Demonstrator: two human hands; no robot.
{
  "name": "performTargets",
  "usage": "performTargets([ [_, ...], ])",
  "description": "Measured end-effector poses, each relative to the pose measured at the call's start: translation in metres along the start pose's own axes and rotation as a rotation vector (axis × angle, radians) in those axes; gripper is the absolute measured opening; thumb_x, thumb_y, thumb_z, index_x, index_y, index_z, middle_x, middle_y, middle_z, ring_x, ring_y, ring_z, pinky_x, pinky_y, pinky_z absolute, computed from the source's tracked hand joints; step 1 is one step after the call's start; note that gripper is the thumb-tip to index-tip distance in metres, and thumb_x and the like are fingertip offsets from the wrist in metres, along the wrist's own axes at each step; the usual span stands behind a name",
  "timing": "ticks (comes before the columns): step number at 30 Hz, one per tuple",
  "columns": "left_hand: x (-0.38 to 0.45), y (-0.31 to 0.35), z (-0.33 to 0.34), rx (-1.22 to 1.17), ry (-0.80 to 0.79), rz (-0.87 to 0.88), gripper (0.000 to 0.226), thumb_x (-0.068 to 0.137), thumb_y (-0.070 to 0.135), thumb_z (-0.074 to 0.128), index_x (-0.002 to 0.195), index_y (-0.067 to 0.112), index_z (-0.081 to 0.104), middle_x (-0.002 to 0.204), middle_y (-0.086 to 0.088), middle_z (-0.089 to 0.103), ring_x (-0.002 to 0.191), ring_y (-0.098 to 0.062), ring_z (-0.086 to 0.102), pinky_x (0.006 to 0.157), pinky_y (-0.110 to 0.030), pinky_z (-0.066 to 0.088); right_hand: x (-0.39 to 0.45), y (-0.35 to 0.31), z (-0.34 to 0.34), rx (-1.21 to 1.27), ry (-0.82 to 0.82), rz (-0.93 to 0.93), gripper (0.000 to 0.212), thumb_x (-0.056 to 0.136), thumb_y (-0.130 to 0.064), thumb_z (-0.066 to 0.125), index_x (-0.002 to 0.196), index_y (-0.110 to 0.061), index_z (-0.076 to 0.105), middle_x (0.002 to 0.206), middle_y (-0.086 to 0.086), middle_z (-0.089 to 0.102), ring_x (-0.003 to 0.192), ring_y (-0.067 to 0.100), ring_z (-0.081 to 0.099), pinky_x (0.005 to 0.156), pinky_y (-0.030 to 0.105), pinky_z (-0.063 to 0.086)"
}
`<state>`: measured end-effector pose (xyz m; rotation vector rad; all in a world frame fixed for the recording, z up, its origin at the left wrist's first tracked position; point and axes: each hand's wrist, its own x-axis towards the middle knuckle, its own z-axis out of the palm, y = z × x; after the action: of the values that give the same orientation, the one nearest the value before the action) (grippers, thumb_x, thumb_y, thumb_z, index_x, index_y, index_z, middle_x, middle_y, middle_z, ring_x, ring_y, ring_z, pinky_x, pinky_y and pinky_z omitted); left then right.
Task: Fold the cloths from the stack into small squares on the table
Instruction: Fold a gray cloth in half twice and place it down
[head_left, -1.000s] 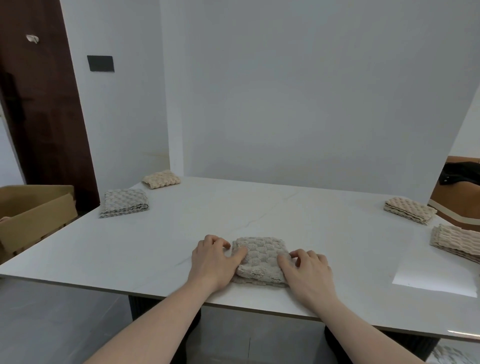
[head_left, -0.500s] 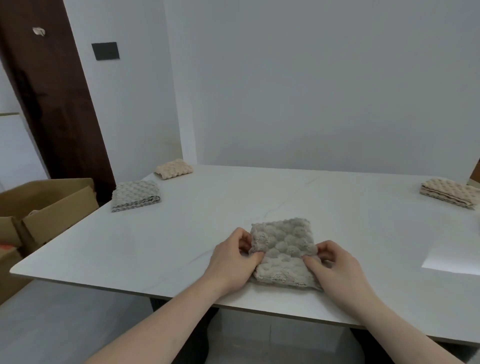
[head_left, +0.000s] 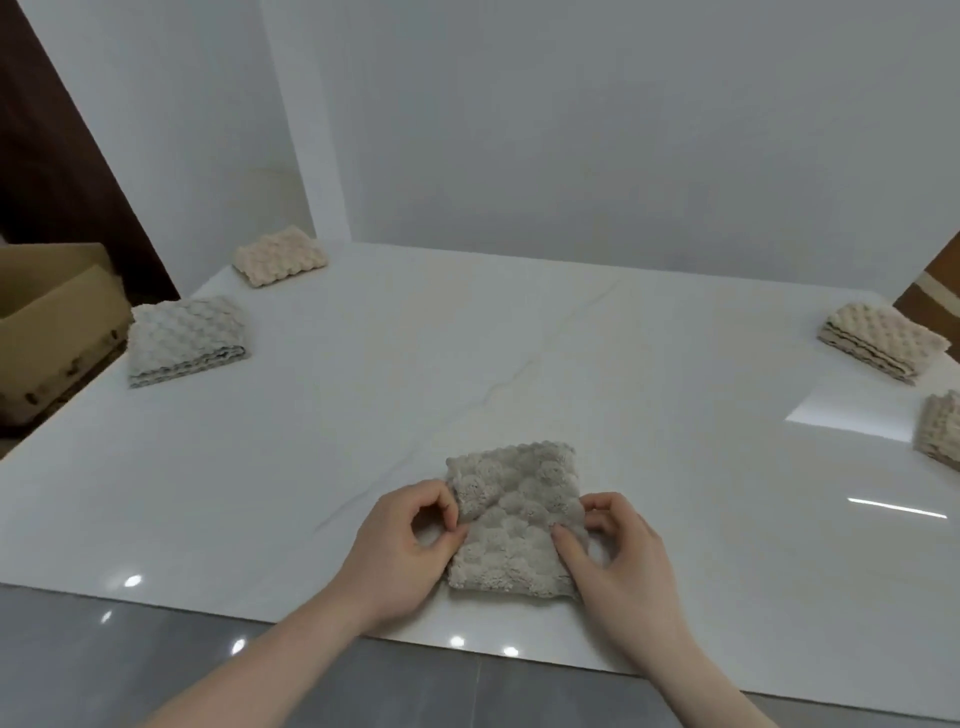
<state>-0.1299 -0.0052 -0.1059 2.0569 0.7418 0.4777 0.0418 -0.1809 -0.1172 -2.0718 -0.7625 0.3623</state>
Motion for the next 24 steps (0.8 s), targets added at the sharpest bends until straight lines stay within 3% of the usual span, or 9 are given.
performTargets([
  [3, 0.005, 0.023, -0.013, -0.092, -0.110, -0.192, 0.026, 0.080, 0.000, 0.074, 0.073, 0.025, 0.070, 0.081, 0.008, 0.072, 0.084, -0.009, 0.067, 0.081, -0.023, 0.049, 0.002, -0.022, -0.013, 0.064, -0.077, 0.136, 0.019, 0.084, -0.036, 0.076, 0.096, -0.037, 0.061, 0.090, -0.024, 0.071, 0.097, 0.011, 0.067, 0.082, 0.034, 0.053],
  [6, -0.011, 0.070, -0.028, -0.216, -0.134, -0.430, 0.036, 0.079, -0.003, 0.074, 0.076, 0.033, 0.080, 0.093, 0.009, 0.077, 0.095, -0.008, 0.071, 0.086, -0.022, 0.054, -0.003, -0.069, -0.042, 0.181, -0.174, 0.324, 0.017, 0.089, -0.019, 0.073, 0.101, -0.027, 0.064, 0.088, -0.004, 0.077, 0.085, 0.018, 0.073, 0.077, 0.038, 0.060],
  [8, -0.036, 0.115, -0.040, -0.305, -0.117, -0.504, 0.035, 0.080, -0.004, 0.074, 0.082, 0.030, 0.082, 0.099, 0.007, 0.077, 0.097, -0.005, 0.071, 0.083, -0.018, 0.054, -0.013, -0.104, -0.067, 0.210, -0.164, 0.324, 0.017, 0.091, -0.017, 0.070, 0.102, -0.028, 0.062, 0.095, 0.000, 0.075, 0.081, 0.014, 0.073, 0.074, 0.037, 0.060],
  [12, -0.090, 0.184, -0.074, -0.456, -0.027, -0.580, 0.040, 0.082, -0.017, 0.065, 0.105, 0.015, 0.077, 0.109, 0.000, 0.075, 0.091, 0.003, 0.070, 0.075, -0.010, 0.050, -0.042, -0.164, -0.111, 0.223, -0.221, 0.308, 0.019, 0.092, -0.016, 0.066, 0.104, -0.030, 0.061, 0.099, -0.005, 0.072, 0.081, 0.011, 0.071, 0.069, 0.029, 0.057],
  [15, -0.125, 0.206, -0.102, -0.495, 0.013, -0.576, 0.044, 0.085, -0.016, 0.060, 0.112, 0.016, 0.076, 0.114, 0.016, 0.072, 0.098, 0.009, 0.067, 0.078, -0.004, 0.047, -0.057, -0.191, -0.123, 0.231, -0.315, 0.276, 0.021, 0.091, -0.019, 0.067, 0.108, -0.031, 0.062, 0.100, -0.007, 0.072, 0.083, 0.013, 0.070, 0.069, 0.026, 0.057],
  [17, -0.141, 0.205, -0.119, -0.510, 0.043, -0.591, 0.046, 0.086, -0.015, 0.059, 0.111, 0.019, 0.076, 0.112, 0.023, 0.071, 0.099, 0.011, 0.065, 0.078, -0.003, 0.046, -0.063, -0.207, -0.119, 0.229, -0.365, 0.259, 0.021, 0.091, -0.020, 0.068, 0.108, -0.032, 0.063, 0.100, -0.006, 0.072, 0.085, 0.015, 0.070, 0.069, 0.027, 0.058],
  [24, -0.154, 0.173, -0.176, -0.563, 0.120, -0.616, 0.041, 0.084, -0.012, 0.064, 0.113, 0.016, 0.074, 0.112, 0.014, 0.072, 0.091, 0.010, 0.067, 0.076, -0.006, 0.048, -0.063, -0.263, -0.055, 0.228, -0.436, 0.174, 0.020, 0.092, -0.016, 0.066, 0.107, -0.030, 0.066, 0.102, -0.009, 0.071, 0.084, 0.012, 0.070, 0.063, 0.019, 0.054],
])
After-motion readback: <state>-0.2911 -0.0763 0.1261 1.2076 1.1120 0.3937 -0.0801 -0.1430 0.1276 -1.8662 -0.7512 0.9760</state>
